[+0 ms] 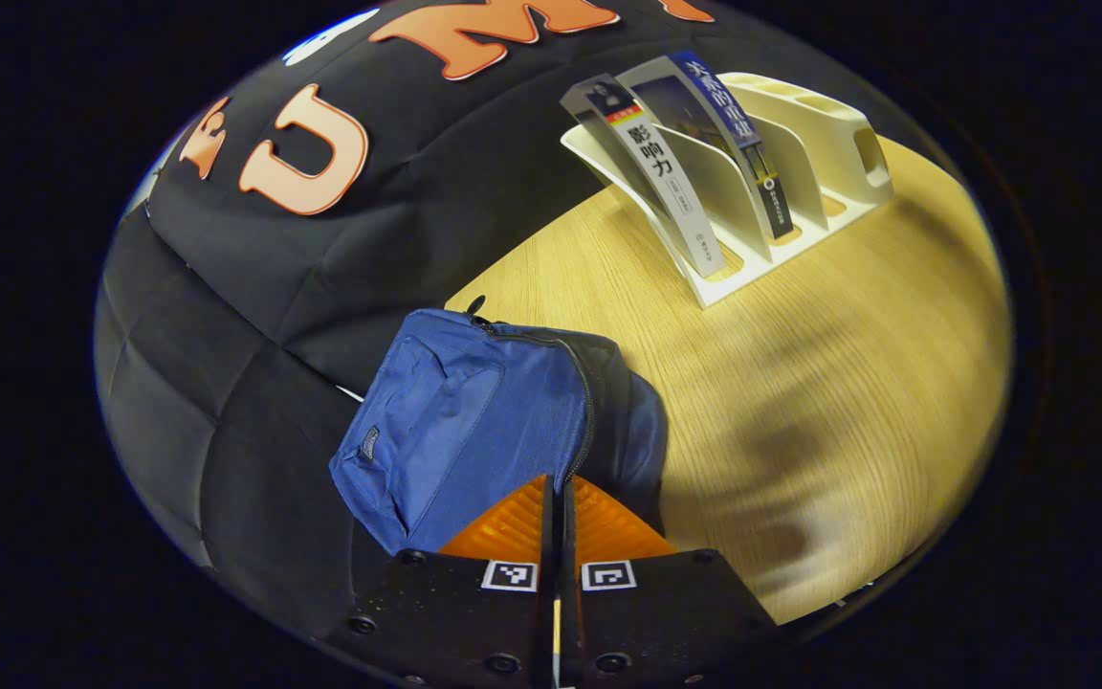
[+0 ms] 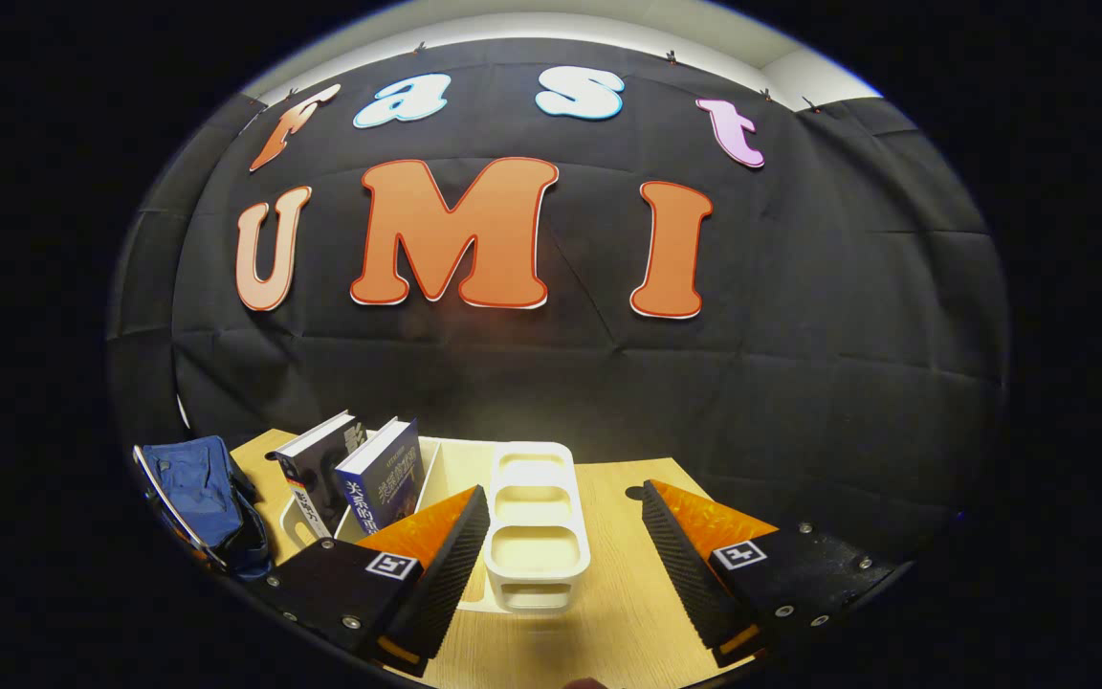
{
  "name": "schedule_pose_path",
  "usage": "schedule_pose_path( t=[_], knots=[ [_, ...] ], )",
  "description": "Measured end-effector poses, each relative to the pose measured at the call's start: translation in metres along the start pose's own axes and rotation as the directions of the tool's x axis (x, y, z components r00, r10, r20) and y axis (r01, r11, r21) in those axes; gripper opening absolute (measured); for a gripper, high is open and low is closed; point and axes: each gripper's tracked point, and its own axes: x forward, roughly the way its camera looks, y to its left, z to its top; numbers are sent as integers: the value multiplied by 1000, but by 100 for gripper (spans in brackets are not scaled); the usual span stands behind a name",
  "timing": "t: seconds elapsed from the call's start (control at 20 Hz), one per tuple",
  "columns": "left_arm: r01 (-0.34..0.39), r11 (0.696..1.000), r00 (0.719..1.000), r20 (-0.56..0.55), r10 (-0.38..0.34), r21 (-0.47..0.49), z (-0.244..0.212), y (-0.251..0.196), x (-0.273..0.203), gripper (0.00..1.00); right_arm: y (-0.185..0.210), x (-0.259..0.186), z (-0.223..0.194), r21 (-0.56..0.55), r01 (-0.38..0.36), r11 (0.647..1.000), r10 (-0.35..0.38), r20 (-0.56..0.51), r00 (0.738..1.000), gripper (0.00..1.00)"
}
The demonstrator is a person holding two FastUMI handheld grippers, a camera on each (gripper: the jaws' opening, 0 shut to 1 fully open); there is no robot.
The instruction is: Open the schoolbag, grab two books from the bookshelf and put them into the schoolbag.
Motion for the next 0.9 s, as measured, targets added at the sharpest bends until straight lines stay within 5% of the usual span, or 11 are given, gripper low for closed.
schedule_pose_path(
  t=[0.45, 0.9],
  knots=[
    [108, 983, 993, 54, -101, -146, 38, 62, -27, 1, 56, 0, 9, -11, -89, 996, 89, -11, 996, 95],
    [239, 924, 970, 124, -210, -300, 77, 150, -38, 1, 164, 6, 24, -29, -265, 964, 261, -102, 960, 96]
  ],
)
